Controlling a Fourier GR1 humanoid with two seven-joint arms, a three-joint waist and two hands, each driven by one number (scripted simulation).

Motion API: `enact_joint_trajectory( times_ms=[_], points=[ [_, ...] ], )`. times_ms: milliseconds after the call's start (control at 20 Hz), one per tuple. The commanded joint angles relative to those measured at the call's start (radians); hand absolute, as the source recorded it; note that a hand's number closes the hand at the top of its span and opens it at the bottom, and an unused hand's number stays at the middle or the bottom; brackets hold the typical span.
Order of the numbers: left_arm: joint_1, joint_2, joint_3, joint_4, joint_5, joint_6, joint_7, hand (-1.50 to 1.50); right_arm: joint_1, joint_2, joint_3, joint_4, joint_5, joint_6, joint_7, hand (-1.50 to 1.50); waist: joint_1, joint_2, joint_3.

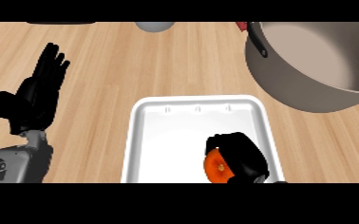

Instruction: Pick the squash from the tray and place it in the pot

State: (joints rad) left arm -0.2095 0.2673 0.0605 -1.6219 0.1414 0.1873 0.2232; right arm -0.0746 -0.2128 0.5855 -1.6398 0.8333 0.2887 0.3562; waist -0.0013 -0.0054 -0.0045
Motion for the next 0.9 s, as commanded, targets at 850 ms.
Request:
enact_joint_trajectory(
  times_ms=[850],
  points=[
    [0.066, 0.024, 0.060, -0.018, 0.002, 0.012, -0.018, 0.00, 0.259, -0.821, -0.220, -0.337, -0.449, -0.165, -1.206, 1.50, -0.088, -0.004, 0.009]
  ],
)
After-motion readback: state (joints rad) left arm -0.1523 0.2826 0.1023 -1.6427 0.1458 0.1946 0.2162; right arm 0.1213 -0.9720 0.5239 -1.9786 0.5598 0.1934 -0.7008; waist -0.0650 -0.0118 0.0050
